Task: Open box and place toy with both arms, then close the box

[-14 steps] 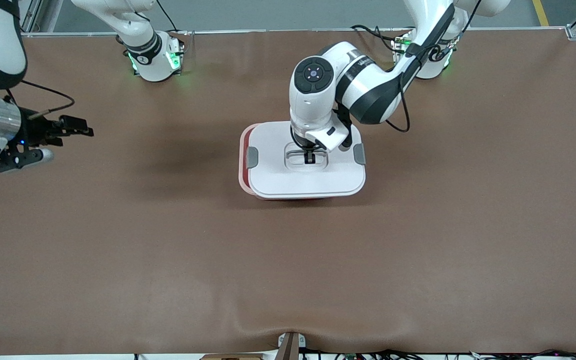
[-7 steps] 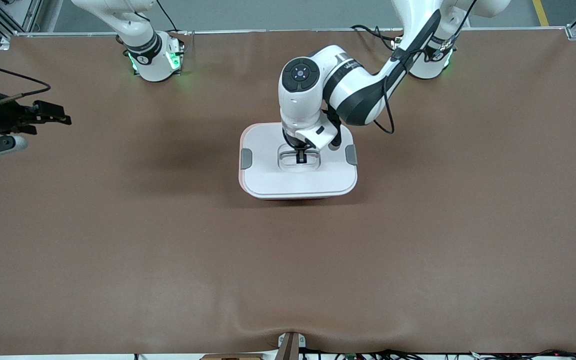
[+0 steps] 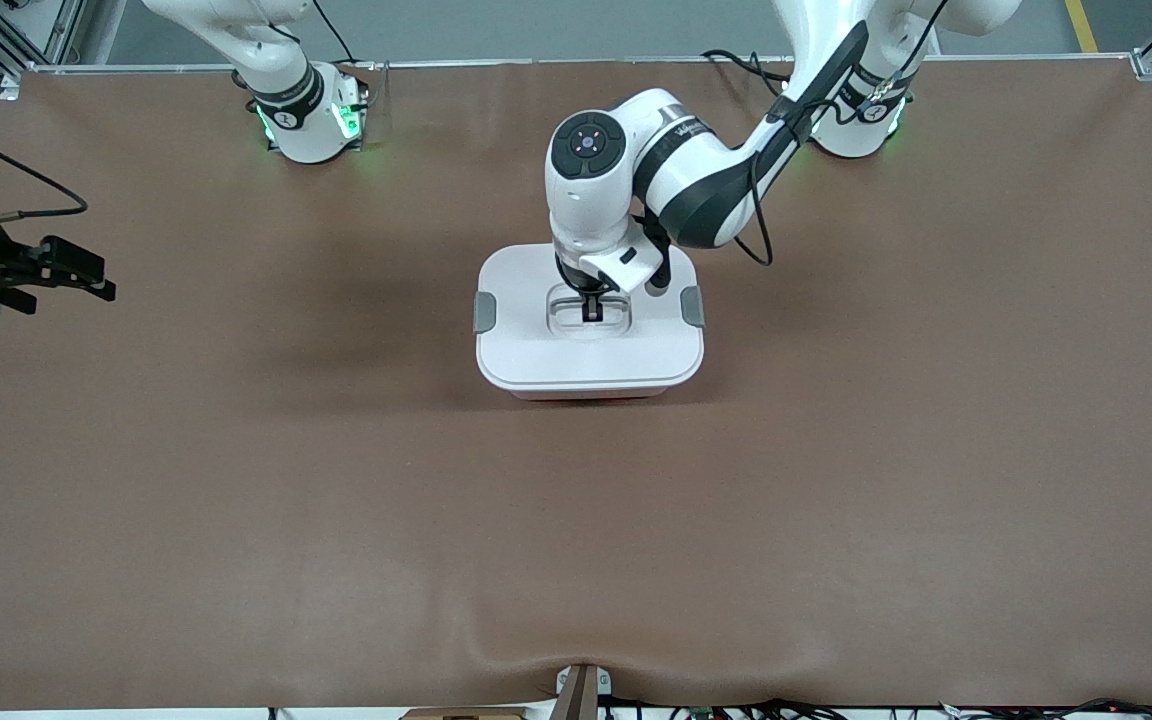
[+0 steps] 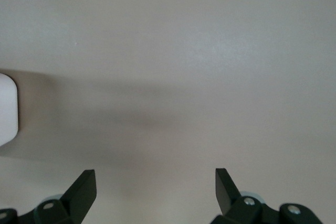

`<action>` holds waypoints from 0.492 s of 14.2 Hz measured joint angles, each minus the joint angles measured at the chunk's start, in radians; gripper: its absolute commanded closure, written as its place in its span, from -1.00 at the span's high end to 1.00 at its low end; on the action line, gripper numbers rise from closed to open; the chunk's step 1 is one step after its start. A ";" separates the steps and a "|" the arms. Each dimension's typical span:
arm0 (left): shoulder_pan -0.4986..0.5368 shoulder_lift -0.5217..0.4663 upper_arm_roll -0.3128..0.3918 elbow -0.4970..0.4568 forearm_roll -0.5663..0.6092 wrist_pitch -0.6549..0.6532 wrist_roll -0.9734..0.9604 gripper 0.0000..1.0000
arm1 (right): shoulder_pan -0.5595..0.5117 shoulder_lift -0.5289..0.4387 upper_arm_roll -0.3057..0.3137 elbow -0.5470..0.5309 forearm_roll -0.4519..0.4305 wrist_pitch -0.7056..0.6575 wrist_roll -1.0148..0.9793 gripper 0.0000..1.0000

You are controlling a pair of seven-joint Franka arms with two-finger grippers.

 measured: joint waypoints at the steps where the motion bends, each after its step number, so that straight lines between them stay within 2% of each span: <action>1: -0.003 0.004 0.000 0.000 0.010 0.002 -0.005 -1.00 | 0.003 -0.004 0.002 0.001 0.000 0.002 0.006 1.00; 4: -0.010 0.015 0.000 0.000 0.041 0.003 -0.040 -1.00 | 0.004 -0.029 0.000 0.004 0.000 -0.006 0.016 1.00; 7: -0.011 0.020 0.000 0.001 0.043 0.005 -0.042 -1.00 | 0.004 -0.042 -0.001 0.050 0.000 -0.094 0.025 1.00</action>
